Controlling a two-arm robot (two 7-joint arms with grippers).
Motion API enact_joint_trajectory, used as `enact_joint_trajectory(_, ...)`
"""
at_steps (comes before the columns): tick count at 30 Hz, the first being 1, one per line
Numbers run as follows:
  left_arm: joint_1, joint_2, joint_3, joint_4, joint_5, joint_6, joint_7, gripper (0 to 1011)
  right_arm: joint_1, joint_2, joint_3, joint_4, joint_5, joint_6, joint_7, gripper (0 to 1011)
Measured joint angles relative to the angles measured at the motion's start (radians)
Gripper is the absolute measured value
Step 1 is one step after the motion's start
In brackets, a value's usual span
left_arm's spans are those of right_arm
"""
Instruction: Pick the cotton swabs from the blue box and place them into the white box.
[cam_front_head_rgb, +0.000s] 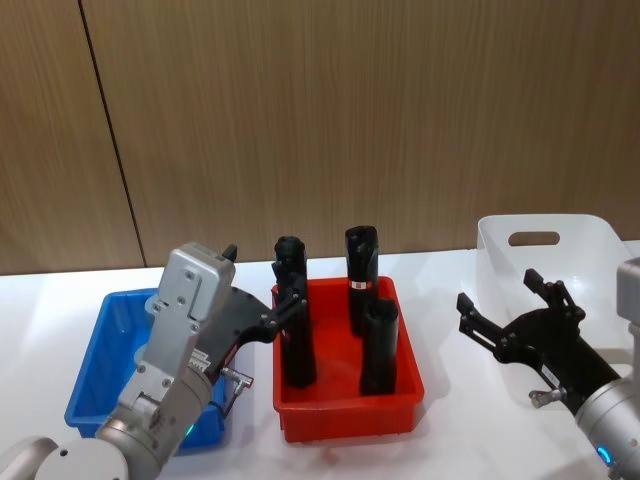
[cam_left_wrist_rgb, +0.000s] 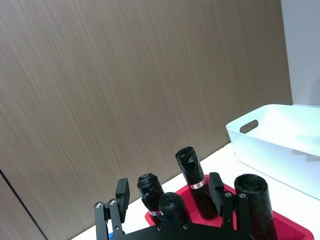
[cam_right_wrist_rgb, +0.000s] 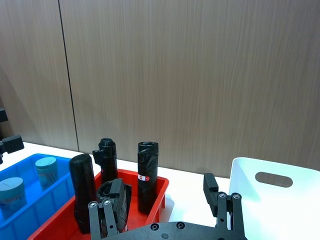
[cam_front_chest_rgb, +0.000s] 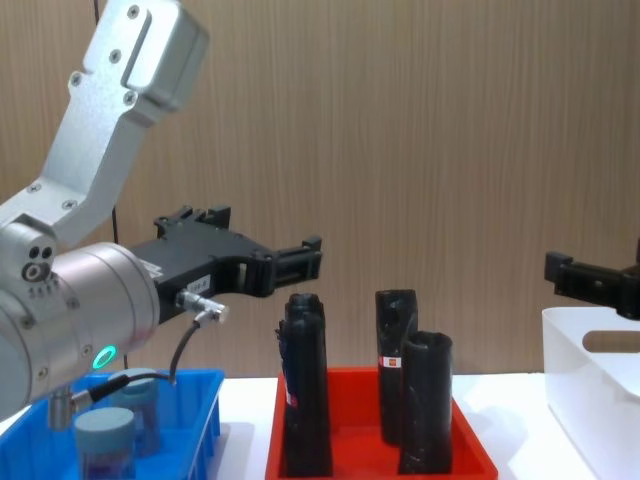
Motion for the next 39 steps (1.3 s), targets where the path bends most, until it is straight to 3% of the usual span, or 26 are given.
enact_joint_trajectory(14,0.005,0.040,-0.043,0.037,-0.076,0.016,-0.043,1004,0.000,0.000,0.000,0.000,0.000,0.000,0.000,1002)
enact_joint_trajectory(27,0.045,0.100,-0.105,0.045,-0.222,0.084,0.017,1004,0.000,0.000,0.000,0.000,0.000,0.000,0.000,1002)
enact_joint_trajectory(39,0.053,0.114,-0.137,0.074,-0.335,0.164,0.056,1004,0.000,0.000,0.000,0.000,0.000,0.000,0.000,1002)
